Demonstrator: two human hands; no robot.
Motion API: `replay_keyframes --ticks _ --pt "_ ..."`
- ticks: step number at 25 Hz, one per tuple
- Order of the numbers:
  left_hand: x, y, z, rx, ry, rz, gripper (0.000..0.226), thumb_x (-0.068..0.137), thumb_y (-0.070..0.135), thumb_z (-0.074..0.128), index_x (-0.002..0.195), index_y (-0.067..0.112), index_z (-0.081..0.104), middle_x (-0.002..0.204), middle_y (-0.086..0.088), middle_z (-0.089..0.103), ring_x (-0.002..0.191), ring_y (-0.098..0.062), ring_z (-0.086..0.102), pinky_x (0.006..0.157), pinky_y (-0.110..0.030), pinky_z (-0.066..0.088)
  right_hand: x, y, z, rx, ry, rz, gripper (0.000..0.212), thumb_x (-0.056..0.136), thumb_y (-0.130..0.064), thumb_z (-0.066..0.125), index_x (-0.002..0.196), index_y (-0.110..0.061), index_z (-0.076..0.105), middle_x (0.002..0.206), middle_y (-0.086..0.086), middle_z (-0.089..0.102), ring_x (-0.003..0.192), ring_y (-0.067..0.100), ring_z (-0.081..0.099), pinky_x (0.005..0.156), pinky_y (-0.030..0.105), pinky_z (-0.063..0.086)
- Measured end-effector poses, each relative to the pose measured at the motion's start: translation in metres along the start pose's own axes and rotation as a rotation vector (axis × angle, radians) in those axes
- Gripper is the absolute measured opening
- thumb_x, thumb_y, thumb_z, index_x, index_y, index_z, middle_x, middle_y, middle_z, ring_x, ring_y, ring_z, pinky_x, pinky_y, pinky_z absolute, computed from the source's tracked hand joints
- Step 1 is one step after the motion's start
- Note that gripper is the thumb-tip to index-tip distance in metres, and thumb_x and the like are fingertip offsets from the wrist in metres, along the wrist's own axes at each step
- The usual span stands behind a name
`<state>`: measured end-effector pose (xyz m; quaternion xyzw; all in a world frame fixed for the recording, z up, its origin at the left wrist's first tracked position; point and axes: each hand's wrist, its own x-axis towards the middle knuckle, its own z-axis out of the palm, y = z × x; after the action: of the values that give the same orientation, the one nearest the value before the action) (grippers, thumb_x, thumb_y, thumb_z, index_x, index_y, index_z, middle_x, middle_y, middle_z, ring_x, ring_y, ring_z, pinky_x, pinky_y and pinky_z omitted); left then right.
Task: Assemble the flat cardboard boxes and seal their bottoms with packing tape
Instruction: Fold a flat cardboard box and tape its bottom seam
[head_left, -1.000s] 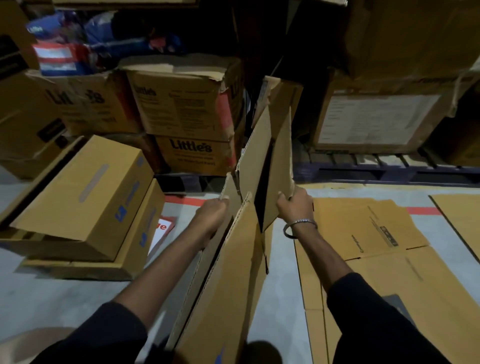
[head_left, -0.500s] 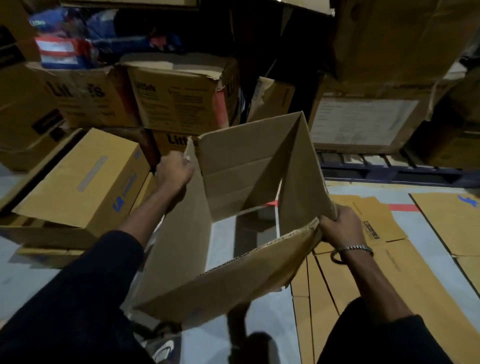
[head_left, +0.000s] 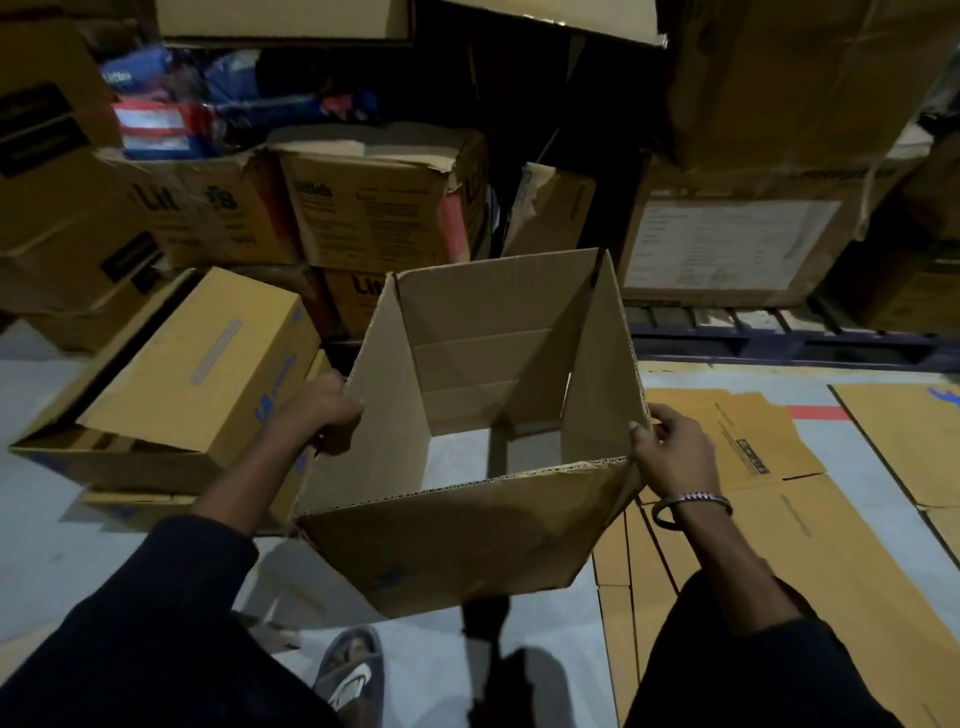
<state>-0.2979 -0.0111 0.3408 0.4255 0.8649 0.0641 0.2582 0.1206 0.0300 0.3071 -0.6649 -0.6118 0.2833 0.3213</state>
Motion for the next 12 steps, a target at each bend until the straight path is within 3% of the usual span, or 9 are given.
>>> replay_keyframes --ticks 3,5,6,9,11,12 --pt "-0.028 -0.010 0.016 0.135 0.253 0.085 0.048 0.100 0.019 0.062 0.142 0.008 0.043 0.085 -0.006 0.058 0.071 -0.020 0.058 0.054 -0.032 0.044 -0.010 -0.001 -0.010 -0.061 0.017 -0.008 0.029 0.095 -0.011 0.062 0.122 -0.014 0.073 0.101 0.010 0.077 0.088 0.027 0.069 0.086 0.040 0.060" --pt "-0.039 -0.013 0.018 0.147 0.382 0.158 0.081 0.097 0.014 0.067 0.161 0.014 0.018 0.085 -0.006 0.060 0.071 -0.022 0.062 0.052 -0.033 0.047 -0.018 0.009 -0.019 -0.051 0.029 0.015 0.026 0.093 -0.011 0.061 0.115 -0.013 0.074 0.094 0.010 0.076 0.083 0.030 0.067 0.082 0.041 0.060" --pt "-0.043 -0.013 0.016 0.154 0.400 0.169 0.084 0.096 0.015 0.067 0.163 0.019 0.016 0.088 -0.006 0.061 0.074 -0.023 0.064 0.054 -0.035 0.053 -0.022 0.014 -0.023 -0.056 0.023 0.034 0.022 0.093 -0.013 0.061 0.111 -0.013 0.074 0.092 0.010 0.076 0.084 0.032 0.067 0.084 0.044 0.060" --pt "-0.058 0.000 0.012 0.144 0.374 0.151 0.070 0.097 0.018 0.066 0.158 0.021 0.030 0.107 -0.009 0.064 0.087 -0.025 0.067 0.072 -0.047 0.062 -0.032 0.023 -0.031 -0.076 -0.009 0.103 0.012 0.094 -0.015 0.062 0.101 -0.011 0.071 0.088 0.011 0.073 0.084 0.034 0.066 0.085 0.051 0.060" --pt "-0.082 0.014 0.017 0.090 0.503 0.239 0.060 0.100 0.023 0.062 0.155 0.019 0.037 0.126 -0.011 0.059 0.107 -0.029 0.063 0.088 -0.053 0.057 -0.032 0.024 -0.035 -0.034 0.000 0.138 0.023 0.095 -0.013 0.061 0.116 -0.010 0.071 0.100 0.014 0.075 0.091 0.034 0.067 0.092 0.050 0.059" --pt "-0.100 0.024 0.018 0.013 0.588 0.313 0.053 0.103 0.026 0.058 0.152 0.019 0.040 0.129 -0.009 0.058 0.111 -0.027 0.062 0.090 -0.050 0.055 -0.031 0.023 -0.035 -0.014 0.008 0.141 0.033 0.094 -0.012 0.060 0.126 -0.012 0.069 0.108 0.015 0.075 0.098 0.036 0.066 0.096 0.051 0.057"
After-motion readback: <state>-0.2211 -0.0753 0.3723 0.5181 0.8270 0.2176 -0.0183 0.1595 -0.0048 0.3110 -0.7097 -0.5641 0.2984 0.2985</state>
